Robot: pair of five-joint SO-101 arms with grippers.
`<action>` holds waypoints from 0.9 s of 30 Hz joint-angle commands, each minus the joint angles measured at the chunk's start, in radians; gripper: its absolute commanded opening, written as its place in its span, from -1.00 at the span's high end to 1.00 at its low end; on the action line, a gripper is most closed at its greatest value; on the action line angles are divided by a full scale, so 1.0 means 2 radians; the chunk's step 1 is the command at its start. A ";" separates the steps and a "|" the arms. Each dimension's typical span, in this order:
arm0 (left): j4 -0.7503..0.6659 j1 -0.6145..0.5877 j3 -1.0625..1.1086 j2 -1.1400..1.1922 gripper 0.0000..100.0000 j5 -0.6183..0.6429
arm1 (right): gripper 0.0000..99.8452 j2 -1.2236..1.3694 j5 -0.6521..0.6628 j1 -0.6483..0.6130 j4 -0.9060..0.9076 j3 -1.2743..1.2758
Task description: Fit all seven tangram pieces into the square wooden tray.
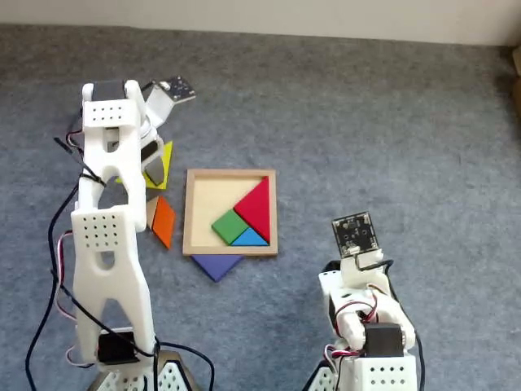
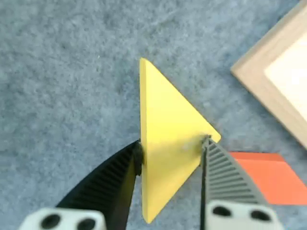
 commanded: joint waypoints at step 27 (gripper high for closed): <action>-0.052 -0.015 -0.008 -0.025 0.34 0.075 | 0.98 -0.007 -0.003 0.006 -0.001 0.066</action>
